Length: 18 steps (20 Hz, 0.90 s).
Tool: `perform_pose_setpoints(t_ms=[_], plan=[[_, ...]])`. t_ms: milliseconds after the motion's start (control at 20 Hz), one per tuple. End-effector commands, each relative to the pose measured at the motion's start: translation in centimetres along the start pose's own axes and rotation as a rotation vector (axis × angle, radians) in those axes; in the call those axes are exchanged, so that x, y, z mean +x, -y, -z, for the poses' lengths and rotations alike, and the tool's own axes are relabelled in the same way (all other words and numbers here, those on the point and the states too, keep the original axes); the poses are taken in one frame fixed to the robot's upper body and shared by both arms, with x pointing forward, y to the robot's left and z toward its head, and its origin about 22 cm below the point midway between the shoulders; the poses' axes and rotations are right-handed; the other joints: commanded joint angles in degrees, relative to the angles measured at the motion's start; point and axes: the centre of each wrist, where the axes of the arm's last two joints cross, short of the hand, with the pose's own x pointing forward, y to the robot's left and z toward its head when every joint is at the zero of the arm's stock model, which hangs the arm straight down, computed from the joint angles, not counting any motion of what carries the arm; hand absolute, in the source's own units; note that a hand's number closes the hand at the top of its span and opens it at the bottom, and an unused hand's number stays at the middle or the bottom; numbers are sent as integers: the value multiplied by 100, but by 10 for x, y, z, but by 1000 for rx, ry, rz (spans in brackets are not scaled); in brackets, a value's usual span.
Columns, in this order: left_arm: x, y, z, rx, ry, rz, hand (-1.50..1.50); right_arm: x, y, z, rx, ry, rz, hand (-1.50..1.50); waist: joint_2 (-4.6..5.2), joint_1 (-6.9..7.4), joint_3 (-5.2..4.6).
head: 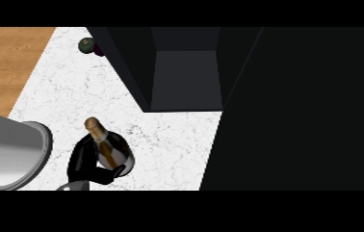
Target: Pick up the wine, place it into the cabinet and close the cabinet
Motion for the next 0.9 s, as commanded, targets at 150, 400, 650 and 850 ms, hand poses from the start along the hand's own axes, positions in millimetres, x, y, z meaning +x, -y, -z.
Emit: perform_pose_setpoints(t_ms=[150, 400, 650, 850], plan=[[9, 11, 25, -160, 10, -18, 150, 31, 6, -12, -29, 98, 20, -150, 4, 46, -3], [13, 20, 9, -230, 1, -98, 150, 30, 9, -21, -25, 75, 24, -150, -11, 64, 5], [27, 36, 19, -259, 23, -112, 150, 40, 14, -32, -39, 87, 12, -150, -29, 33, 2], [49, 67, 19, -288, 38, -124, 150, 36, 14, -28, -39, 75, 5, -150, -31, 74, 7]])
